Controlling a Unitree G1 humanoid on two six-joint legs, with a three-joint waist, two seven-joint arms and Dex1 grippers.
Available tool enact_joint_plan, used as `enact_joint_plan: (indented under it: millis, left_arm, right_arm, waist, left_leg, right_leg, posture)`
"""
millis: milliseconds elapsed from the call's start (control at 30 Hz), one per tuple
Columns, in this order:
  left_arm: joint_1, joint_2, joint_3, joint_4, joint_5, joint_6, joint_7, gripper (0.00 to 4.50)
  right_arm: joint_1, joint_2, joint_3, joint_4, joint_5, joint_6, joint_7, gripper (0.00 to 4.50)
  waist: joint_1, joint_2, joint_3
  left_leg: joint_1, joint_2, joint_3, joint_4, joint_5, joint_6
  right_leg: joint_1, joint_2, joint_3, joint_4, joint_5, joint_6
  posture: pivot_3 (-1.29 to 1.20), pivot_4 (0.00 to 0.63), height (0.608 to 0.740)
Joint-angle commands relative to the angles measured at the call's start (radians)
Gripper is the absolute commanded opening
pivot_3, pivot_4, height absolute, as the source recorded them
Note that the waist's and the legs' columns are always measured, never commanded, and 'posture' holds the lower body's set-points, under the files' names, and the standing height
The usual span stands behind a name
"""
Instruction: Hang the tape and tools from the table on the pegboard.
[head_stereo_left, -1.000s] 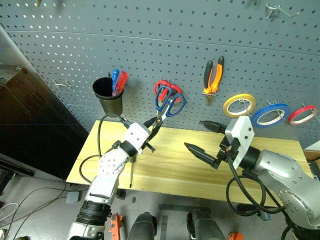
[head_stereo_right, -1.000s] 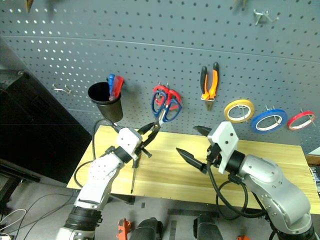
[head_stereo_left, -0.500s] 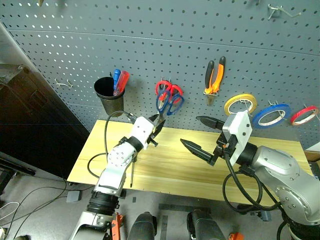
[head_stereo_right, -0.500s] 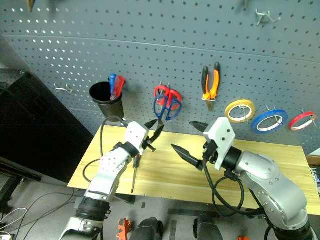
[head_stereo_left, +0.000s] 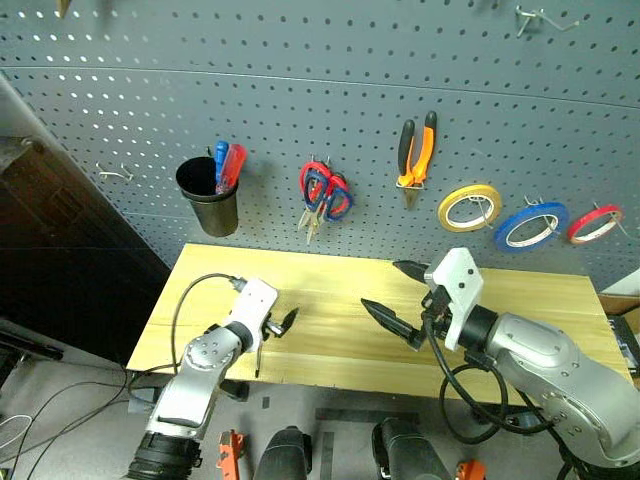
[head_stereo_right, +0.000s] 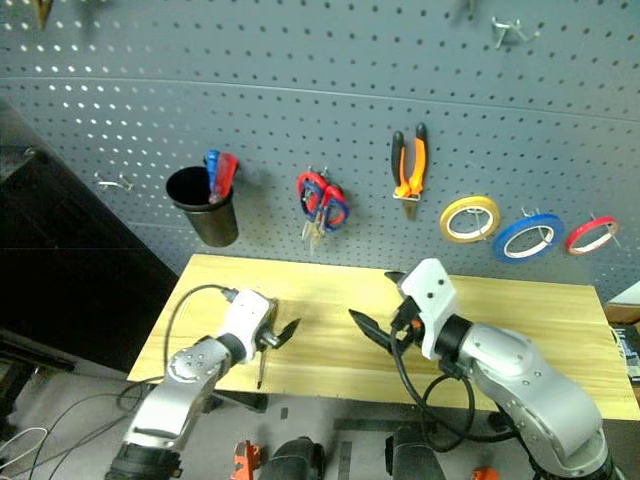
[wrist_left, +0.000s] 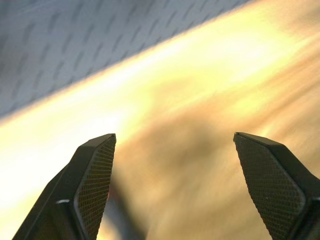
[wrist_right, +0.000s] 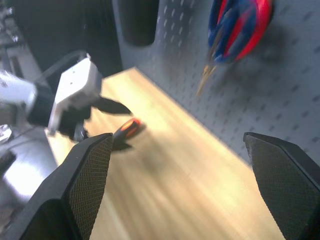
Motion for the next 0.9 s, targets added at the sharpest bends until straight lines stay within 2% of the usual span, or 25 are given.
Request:
enact_joint_plan:
  millis: [33, 233, 567, 667, 900]
  left_arm:
    - [-0.024, -0.016, 0.026, -0.007, 0.007, 0.15, 0.055, 4.0]
    - [-0.132, -0.091, 0.034, 0.14, 0.0, 0.302, 0.129, 4.0]
    - [-0.246, -0.163, 0.098, 0.361, -0.013, 0.312, 0.249, 4.0]
    - [-0.243, -0.171, 0.127, 0.38, -0.023, 0.31, 0.269, 3.44]
    - [-0.235, -0.139, 0.113, 0.421, -0.016, 0.215, 0.251, 1.39]
  right_arm:
    - [-0.027, 0.016, 0.002, -0.016, 0.049, 0.083, -0.008, 4.5]
    - [-0.109, 0.001, 0.026, -0.018, 0.112, 0.16, 0.046, 4.5]
    - [-0.22, -0.054, 0.064, -0.002, 0.111, 0.173, 0.099, 4.5]
    - [-0.234, -0.063, 0.061, 0.002, 0.112, 0.174, 0.108, 4.5]
    - [-0.229, -0.096, 0.052, 0.012, 0.102, 0.152, 0.133, 4.5]
  waist:
    - [0.002, 0.0, 0.0]
    - [0.002, 0.0, 0.0]
    - [-0.002, -0.001, 0.0]
    - [-0.002, 0.0, 0.0]
    - [-0.003, -0.001, 0.0]
  left_leg:
    - [0.001, -0.001, 0.0, 0.001, 0.0, 0.0]
    - [0.003, -0.002, 0.001, 0.001, 0.001, 0.001]
    - [0.003, -0.001, 0.001, 0.001, 0.001, 0.001]
    - [0.003, -0.002, 0.001, 0.001, 0.001, 0.001]
    - [0.004, -0.002, 0.001, 0.001, 0.001, 0.001]
  right_leg:
    - [0.0, 0.0, 0.0, 0.002, 0.0, 0.0]
    - [0.001, 0.0, 0.001, 0.004, 0.0, 0.001]
    - [0.0, -0.001, 0.002, 0.004, 0.0, 0.001]
    - [0.0, -0.005, 0.001, 0.004, 0.0, 0.001]
    - [0.0, -0.006, 0.001, 0.004, 0.0, 0.001]
  posture:
    - [0.0, 0.198, 0.74]
    - [-0.01, 0.2, 0.74]
    - [-0.03, 0.206, 0.74]
    - [-0.03, 0.205, 0.74]
    - [-0.03, 0.196, 0.74]
